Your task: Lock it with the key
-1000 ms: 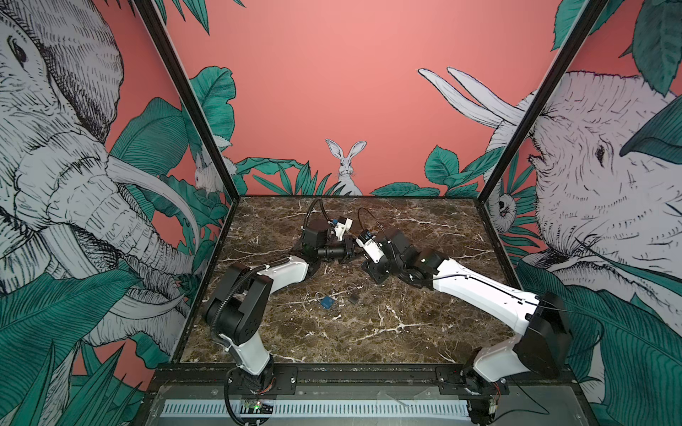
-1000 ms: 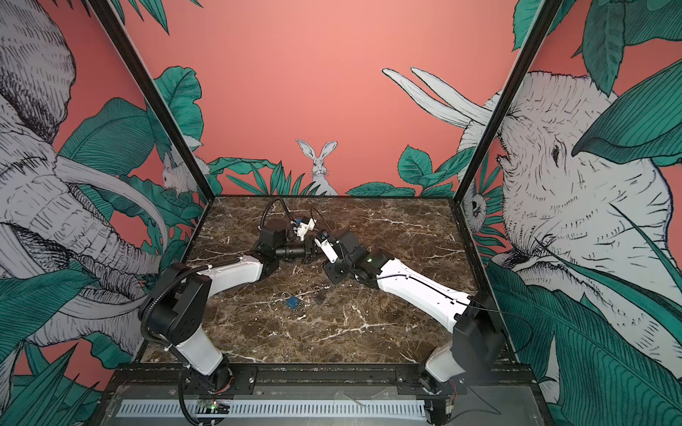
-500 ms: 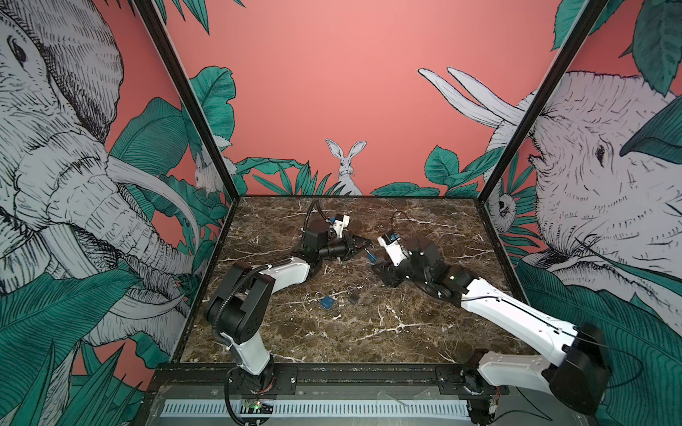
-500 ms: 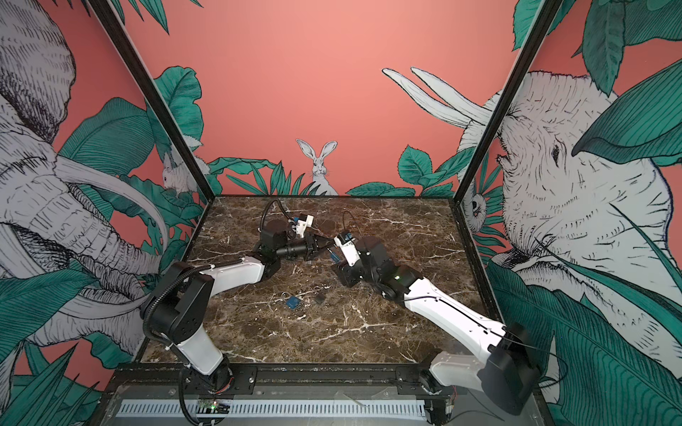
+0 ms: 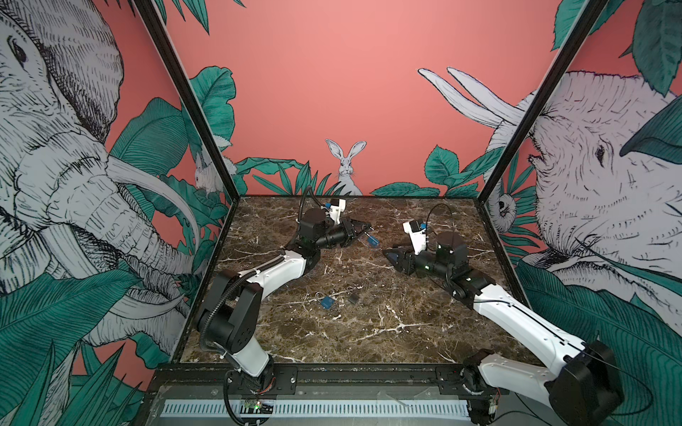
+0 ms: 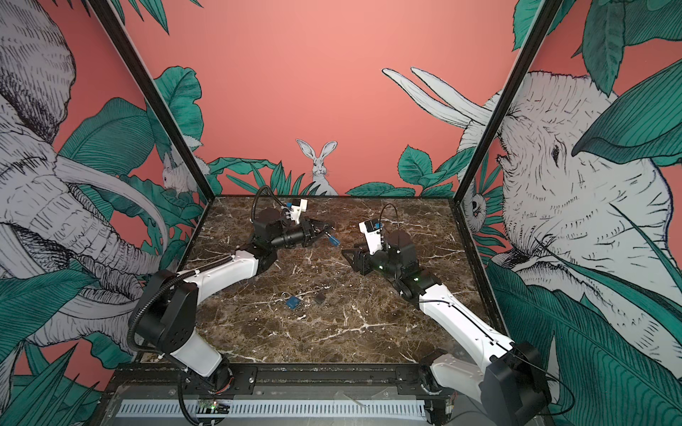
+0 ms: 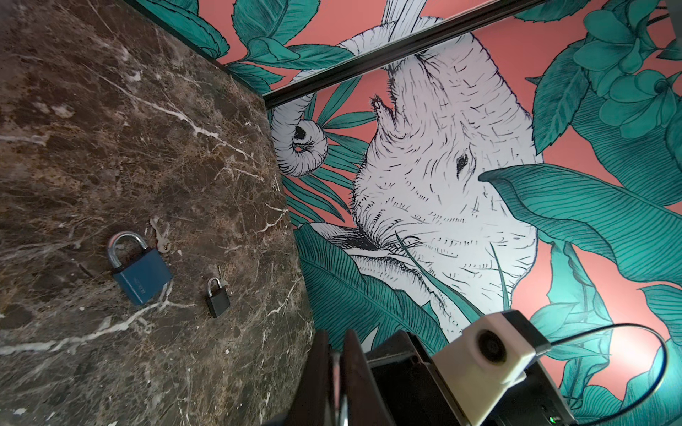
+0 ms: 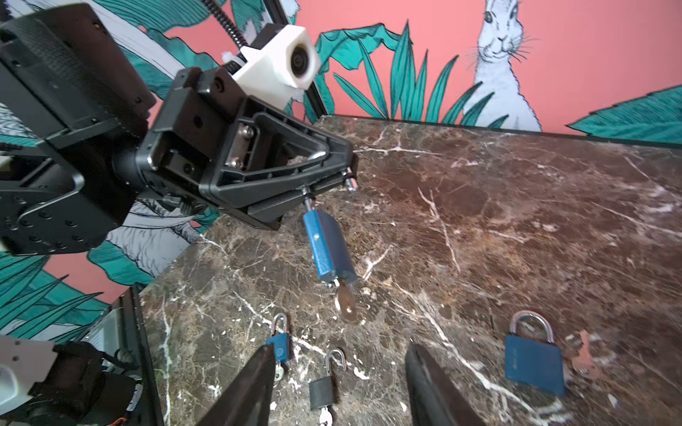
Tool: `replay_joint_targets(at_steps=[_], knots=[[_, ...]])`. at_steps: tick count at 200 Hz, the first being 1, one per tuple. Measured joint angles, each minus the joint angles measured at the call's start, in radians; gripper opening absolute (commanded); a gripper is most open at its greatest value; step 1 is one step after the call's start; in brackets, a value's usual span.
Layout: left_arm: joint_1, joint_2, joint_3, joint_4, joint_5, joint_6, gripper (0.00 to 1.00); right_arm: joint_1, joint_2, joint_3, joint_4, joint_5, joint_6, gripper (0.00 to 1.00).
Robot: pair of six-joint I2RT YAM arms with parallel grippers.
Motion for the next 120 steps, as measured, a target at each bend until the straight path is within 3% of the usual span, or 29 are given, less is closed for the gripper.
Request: replay_joint_targets(at_steps=[91, 120], knots=[[-0.023, -0.05, 0.066, -0.153, -0.006, 0.045, 0.0, -0.001, 0.036, 0.065, 0.014, -0.091, -0.03, 0.51], [-0.036, -0.049, 0.072, -0.154, -0.001, 0.044, 0.0, -0.001, 0.066, 0.094, 0.014, -0.107, -0.042, 0.4]])
